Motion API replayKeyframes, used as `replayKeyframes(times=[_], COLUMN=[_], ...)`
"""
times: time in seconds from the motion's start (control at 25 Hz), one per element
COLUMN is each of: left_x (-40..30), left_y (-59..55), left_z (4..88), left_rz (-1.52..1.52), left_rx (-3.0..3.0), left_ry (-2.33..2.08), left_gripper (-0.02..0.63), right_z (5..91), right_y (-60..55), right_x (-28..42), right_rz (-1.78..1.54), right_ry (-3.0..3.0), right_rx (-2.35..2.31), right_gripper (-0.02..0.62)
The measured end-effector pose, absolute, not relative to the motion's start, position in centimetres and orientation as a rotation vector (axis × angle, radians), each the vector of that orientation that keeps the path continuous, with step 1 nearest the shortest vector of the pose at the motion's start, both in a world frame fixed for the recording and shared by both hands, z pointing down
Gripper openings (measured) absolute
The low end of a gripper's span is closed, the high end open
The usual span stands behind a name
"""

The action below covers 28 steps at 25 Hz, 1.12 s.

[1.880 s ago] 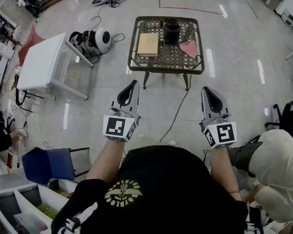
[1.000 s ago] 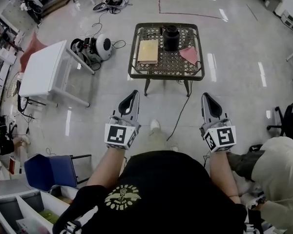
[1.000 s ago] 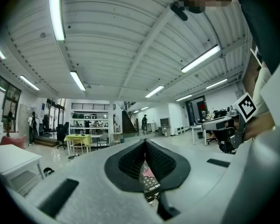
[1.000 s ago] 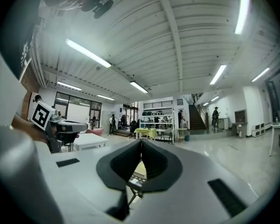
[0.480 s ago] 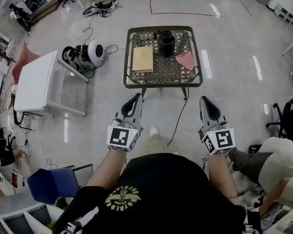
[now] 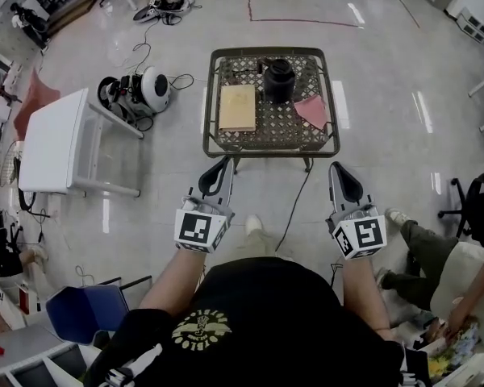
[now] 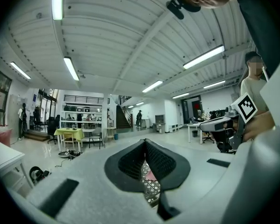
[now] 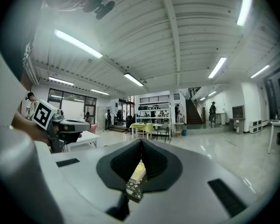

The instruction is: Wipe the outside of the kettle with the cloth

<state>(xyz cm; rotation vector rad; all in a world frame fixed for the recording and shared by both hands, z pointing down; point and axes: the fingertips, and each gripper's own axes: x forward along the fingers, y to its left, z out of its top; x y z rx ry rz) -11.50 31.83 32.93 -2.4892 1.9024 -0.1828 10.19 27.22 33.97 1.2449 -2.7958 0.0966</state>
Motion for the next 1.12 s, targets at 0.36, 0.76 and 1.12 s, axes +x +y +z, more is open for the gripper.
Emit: replayKeyframes(times=[0.36, 0.76, 1.12], left_x=[-14.5, -17.1, -17.2], left_y=[26.9, 23.0, 21.5], left_z=[32.8, 32.7, 32.3], left_rz=[-0.089, -0.052, -0.067], left_rx=[-2.522, -2.609, -2.625], left_ry=[1.895, 1.788, 1.747], left_gripper=[0.005, 0.006, 0.005], right_z=[34.4, 32.4, 31.2], right_y=[22.9, 20.0, 19.2], right_x=[7.5, 4.8, 5.5], right_rz=[0.096, 0.024, 0.012], right_ry=[-2.767, -2.716, -2.691], right_rx=[1.269, 1.346, 1.426], right_gripper=[0.011, 0.011, 0.011])
